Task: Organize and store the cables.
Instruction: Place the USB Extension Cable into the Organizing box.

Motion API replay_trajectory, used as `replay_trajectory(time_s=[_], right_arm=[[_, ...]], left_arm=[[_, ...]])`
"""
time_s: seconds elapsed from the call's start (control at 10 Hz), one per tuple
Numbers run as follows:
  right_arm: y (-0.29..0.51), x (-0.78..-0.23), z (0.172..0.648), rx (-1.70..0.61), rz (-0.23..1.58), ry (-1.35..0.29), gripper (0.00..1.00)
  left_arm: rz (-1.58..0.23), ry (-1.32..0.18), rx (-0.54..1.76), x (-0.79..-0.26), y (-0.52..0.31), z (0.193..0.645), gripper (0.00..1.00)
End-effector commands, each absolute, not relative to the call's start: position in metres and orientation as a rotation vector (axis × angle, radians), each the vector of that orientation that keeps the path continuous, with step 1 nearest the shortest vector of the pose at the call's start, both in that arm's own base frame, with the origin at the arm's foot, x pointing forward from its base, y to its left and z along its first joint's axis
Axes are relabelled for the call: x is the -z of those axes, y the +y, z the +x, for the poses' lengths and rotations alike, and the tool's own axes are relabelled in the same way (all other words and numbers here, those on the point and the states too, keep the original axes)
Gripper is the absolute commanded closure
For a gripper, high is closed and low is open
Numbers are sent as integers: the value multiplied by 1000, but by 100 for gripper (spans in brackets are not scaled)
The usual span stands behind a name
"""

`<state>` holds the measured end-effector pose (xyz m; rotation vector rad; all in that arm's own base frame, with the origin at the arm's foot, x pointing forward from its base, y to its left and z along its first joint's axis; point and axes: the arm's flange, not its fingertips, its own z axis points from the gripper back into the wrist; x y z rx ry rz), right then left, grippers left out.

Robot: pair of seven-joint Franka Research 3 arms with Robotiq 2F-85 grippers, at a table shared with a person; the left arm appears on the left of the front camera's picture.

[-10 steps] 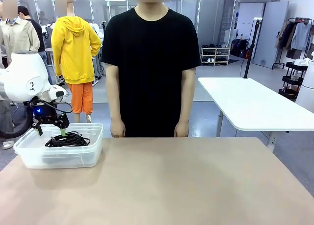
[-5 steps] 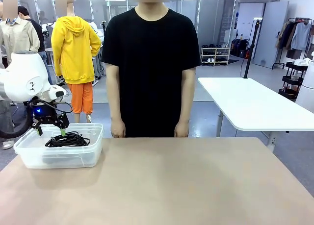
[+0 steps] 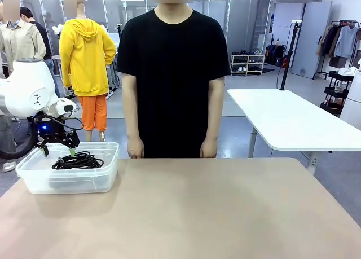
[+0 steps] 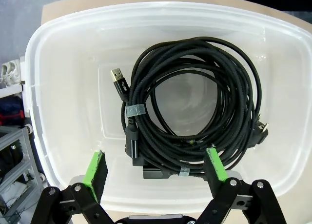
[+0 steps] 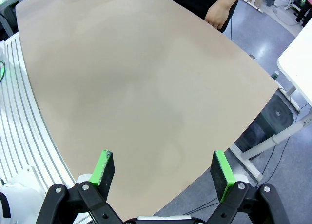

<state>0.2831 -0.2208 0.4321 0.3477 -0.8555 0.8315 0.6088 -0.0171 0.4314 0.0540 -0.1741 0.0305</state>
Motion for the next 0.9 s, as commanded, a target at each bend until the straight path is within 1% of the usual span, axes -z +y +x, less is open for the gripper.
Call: replay_trajectory(time_s=[0.0,0.8], right_arm=[[-221,-431,284,-839,348,-869,0],[-221,-431,284,-839,348,-869,0]], left_arm=[[46,-176,-25,-432,-15,614,0],[46,-176,-25,-432,-15,614,0]])
